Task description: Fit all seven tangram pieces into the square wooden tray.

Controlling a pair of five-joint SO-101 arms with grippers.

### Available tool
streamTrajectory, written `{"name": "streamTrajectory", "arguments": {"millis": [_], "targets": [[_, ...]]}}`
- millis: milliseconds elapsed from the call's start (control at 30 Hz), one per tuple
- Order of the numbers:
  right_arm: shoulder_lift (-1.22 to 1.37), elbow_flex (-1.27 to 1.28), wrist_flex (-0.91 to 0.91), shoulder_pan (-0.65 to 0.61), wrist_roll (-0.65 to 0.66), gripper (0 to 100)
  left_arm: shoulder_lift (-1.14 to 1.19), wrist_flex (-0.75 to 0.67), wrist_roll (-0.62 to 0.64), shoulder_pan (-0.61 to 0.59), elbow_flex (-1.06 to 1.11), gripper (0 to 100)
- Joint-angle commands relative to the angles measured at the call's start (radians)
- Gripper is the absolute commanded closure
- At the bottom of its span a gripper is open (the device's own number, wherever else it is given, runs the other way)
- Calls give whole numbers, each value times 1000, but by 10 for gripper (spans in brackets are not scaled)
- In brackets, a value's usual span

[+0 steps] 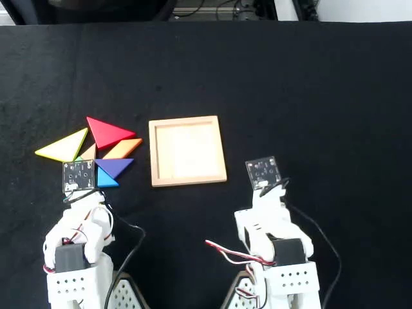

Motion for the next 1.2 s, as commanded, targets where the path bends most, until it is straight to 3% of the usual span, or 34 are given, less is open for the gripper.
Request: {"name": "streamTrajectory", "arguments": {"millis": [0,433,733,1033,1167], "targets": [[7,-2,-18,-11,6,987,-8,3,8,1,18,970],[7,-2,-18,-15,6,987,-8,3,8,8,18,970],[5,-2,-20,-17,-2,987,-8,2,6,131,16,970],[5,-4,-21,-15,0,987,-8,-140,8,-62,-108,970],[5,-70,-152,5,8,987,-8,-176,3,-120,-177,970]]}}
